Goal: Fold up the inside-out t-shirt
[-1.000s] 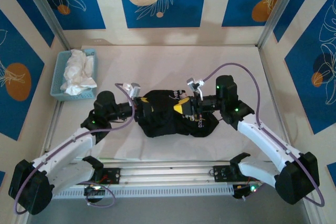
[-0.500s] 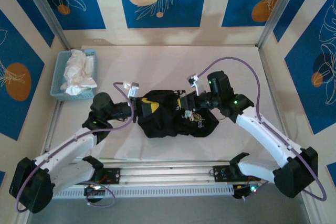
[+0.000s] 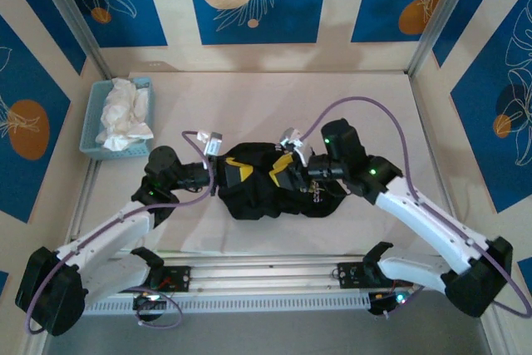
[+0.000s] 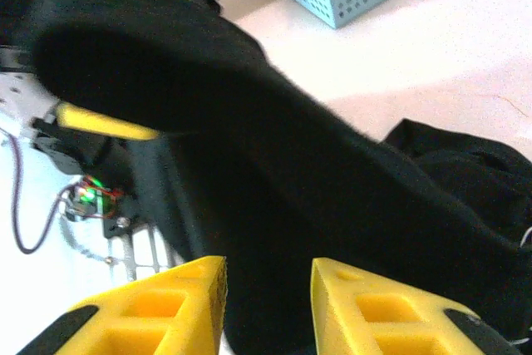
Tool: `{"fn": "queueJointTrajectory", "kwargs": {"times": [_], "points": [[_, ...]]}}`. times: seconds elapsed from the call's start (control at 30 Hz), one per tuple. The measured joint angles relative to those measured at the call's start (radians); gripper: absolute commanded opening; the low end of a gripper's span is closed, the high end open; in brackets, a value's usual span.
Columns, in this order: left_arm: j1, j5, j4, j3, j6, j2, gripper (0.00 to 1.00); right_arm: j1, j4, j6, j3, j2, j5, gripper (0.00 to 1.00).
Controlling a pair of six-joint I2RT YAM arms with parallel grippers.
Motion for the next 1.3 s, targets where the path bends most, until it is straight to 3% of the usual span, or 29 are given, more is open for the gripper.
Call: {"fn": "queueJointTrajectory", "kwargs": {"times": [0.37,0.4,0.53,0.57,0.87,1.13,1.17,1.23,1.3], "points": [[0.000,0.000,-0.002,0.000,0.007,0.000,0.00,0.047,-0.100,-0.087,0.056,0.126,0.204,0.38],[0.000,0.000,-0.002,0.000,0.007,0.000,0.00,0.047,-0.105,-0.088,0.056,0.130,0.215,0.35],[0.000,0.000,-0.003,0.000,0.008,0.000,0.00,0.047,-0.111,-0.096,0.055,0.134,0.227,0.05],[0.000,0.000,-0.003,0.000,0.008,0.000,0.00,0.048,-0.110,-0.093,0.055,0.134,0.224,0.00],[0.000,-0.028,-0.069,0.001,0.066,-0.016,0.00,0.019,-0.085,-0.079,-0.009,0.010,0.153,0.00],[0.000,-0.054,-0.101,0.002,0.129,-0.026,0.00,-0.038,0.039,-0.013,-0.144,-0.196,-0.021,0.00],[0.000,-0.054,-0.100,0.001,0.134,-0.026,0.00,-0.039,0.048,-0.004,-0.153,-0.204,-0.023,0.01],[0.000,-0.052,-0.092,0.001,0.139,-0.026,0.00,-0.042,0.067,0.029,-0.158,-0.195,0.002,0.30],[0.000,-0.042,-0.077,0.001,0.139,-0.025,0.00,-0.051,0.073,0.070,-0.143,-0.148,0.042,0.46]]}}
